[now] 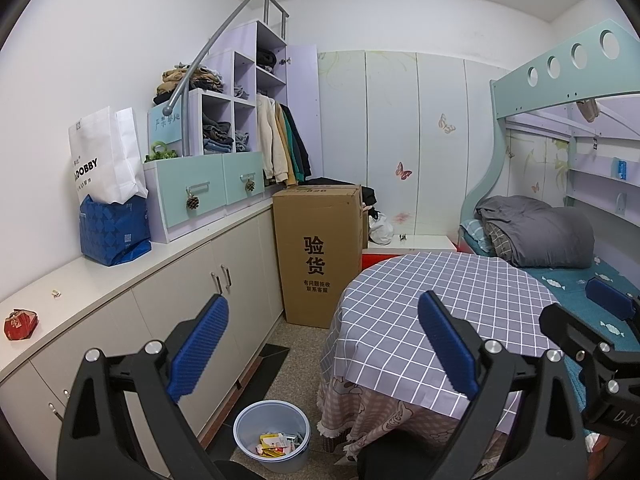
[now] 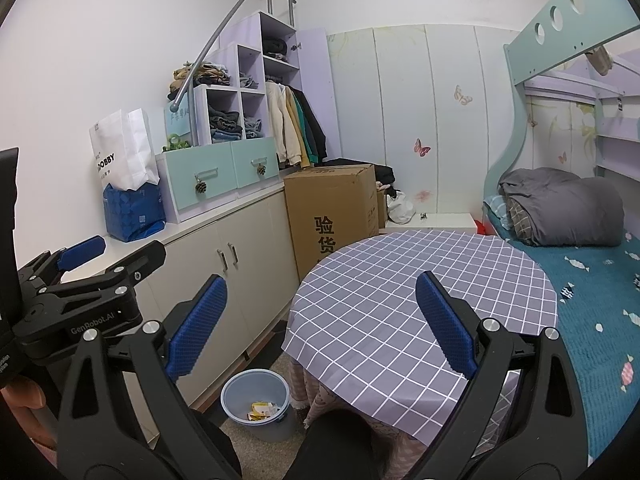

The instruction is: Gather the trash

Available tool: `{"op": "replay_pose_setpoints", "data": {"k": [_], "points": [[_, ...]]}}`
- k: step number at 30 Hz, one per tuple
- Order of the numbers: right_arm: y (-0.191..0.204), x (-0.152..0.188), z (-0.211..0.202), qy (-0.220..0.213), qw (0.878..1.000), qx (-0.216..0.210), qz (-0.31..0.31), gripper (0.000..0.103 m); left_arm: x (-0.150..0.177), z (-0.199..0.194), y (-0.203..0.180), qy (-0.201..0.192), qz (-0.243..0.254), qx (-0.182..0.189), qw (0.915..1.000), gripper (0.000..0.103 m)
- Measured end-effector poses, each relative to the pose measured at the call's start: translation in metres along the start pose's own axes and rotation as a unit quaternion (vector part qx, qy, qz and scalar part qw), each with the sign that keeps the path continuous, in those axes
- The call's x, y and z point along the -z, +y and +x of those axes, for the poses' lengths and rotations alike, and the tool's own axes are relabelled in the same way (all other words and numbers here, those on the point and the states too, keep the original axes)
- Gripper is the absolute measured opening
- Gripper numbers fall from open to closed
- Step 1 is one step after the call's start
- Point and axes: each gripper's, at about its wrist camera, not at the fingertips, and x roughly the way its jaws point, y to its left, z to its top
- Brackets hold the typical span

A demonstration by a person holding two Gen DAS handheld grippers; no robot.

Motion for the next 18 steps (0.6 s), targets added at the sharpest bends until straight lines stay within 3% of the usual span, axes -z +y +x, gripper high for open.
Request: {"op": "replay_pose_setpoints", "data": {"k": [18], "points": [[0.0079,0.0051,-0.0004,0.001,1.000,-0.002,0.000,0.093,0.0021,0.0012,0.0024,-0.001,0.002,0.002,1.0000,0.094]]}}
